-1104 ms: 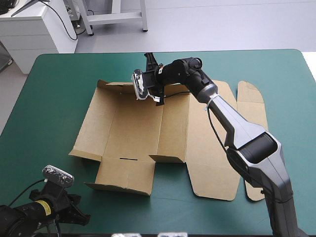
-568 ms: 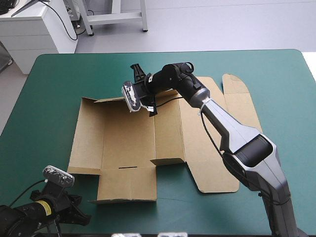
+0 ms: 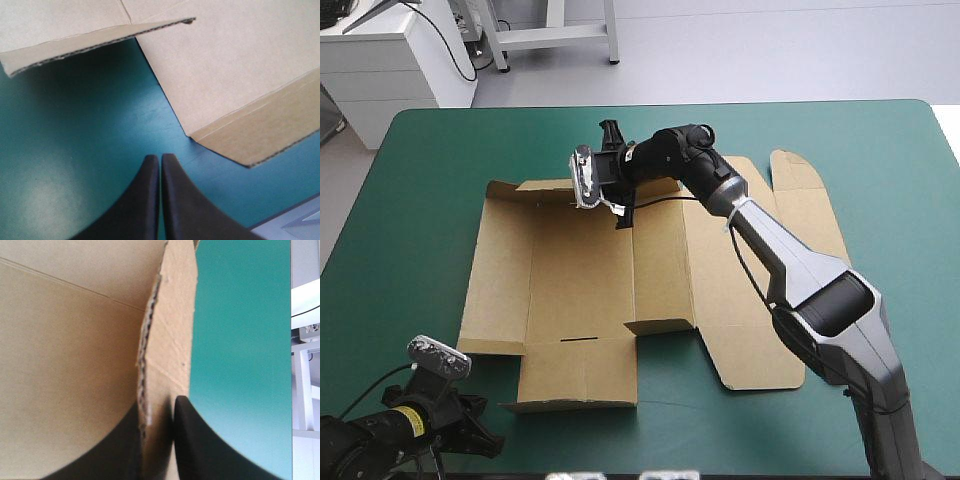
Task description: Fold the box
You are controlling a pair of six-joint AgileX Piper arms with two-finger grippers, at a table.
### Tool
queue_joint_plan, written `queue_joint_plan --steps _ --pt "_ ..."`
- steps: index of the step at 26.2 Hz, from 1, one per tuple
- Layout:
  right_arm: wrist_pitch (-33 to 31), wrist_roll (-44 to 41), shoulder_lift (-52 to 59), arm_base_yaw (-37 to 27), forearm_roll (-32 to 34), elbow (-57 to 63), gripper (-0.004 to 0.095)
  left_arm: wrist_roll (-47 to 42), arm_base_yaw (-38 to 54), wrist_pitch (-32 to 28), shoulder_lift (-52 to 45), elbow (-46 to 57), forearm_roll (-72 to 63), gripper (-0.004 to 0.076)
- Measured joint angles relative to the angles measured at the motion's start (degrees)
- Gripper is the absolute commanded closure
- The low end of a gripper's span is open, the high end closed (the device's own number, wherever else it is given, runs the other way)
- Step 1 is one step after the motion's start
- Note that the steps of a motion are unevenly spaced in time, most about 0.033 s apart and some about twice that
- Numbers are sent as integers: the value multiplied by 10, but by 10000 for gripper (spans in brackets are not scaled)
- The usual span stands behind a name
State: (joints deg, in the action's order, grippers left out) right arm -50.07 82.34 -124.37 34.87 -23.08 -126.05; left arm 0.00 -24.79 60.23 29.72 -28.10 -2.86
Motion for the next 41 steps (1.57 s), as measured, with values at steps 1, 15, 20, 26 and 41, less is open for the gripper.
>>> queue_joint_plan --steps 1,15,20,26,41 --pt "-2 -6 0 -1 1 0 273 0 0 0 0 0 0 731" --pt "-18 -166 20 -10 85 5 522 0 0 0 0 0 0 731" --pt "-43 -219 41 -21 127 5 920 0 0 0 0 0 0 731" --pt "-67 -321 56 -47 190 5 907 0 0 0 0 0 0 731" --pt "-168 -635 88 -169 344 5 908 0 0 0 0 0 0 731"
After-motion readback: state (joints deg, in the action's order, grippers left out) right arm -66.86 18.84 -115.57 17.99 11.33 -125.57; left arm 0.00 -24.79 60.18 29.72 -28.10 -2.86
